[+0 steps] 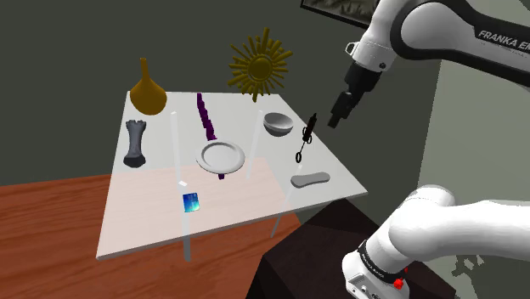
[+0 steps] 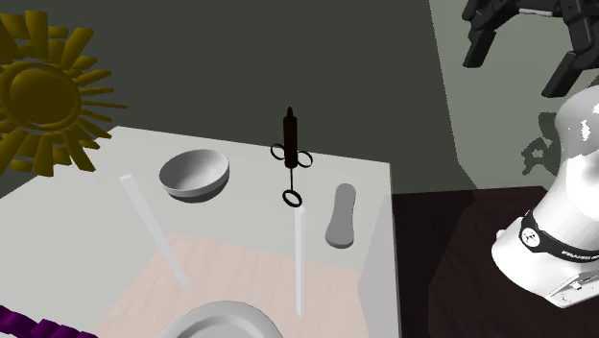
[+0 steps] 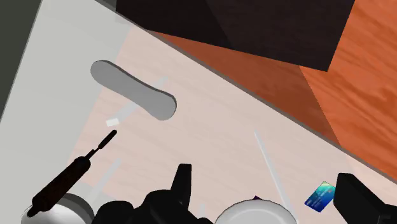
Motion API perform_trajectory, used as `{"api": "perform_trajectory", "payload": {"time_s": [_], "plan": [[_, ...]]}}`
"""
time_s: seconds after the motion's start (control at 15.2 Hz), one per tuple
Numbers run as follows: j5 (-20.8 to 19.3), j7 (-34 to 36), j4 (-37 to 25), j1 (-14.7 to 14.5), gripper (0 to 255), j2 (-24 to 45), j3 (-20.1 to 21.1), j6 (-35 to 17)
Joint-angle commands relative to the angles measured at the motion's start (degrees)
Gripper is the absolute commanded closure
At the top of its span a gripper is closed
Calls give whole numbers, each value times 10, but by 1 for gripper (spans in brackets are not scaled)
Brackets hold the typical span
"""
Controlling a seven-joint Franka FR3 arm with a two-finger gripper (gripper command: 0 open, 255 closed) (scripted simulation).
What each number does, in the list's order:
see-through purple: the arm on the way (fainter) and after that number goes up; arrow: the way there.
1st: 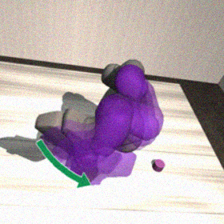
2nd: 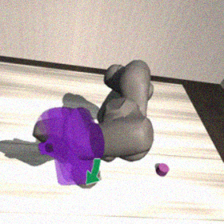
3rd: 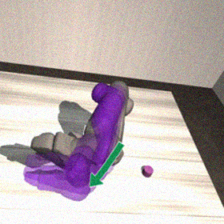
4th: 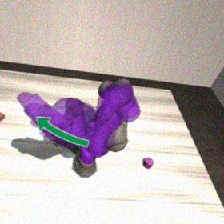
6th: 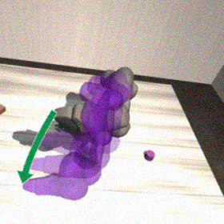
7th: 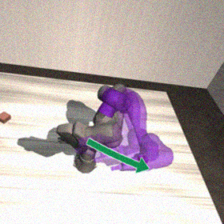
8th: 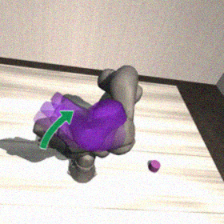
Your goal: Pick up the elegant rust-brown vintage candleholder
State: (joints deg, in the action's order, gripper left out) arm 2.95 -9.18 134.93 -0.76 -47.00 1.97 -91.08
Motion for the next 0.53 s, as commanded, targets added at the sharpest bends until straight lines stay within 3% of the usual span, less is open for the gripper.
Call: {"api": "perform_trajectory", "payload": {"time_s": [0.0,0.46], "plan": [[0,0,0,0,0,0,0,0],[-18,49,47,47,0,74,-8,-142]]}}
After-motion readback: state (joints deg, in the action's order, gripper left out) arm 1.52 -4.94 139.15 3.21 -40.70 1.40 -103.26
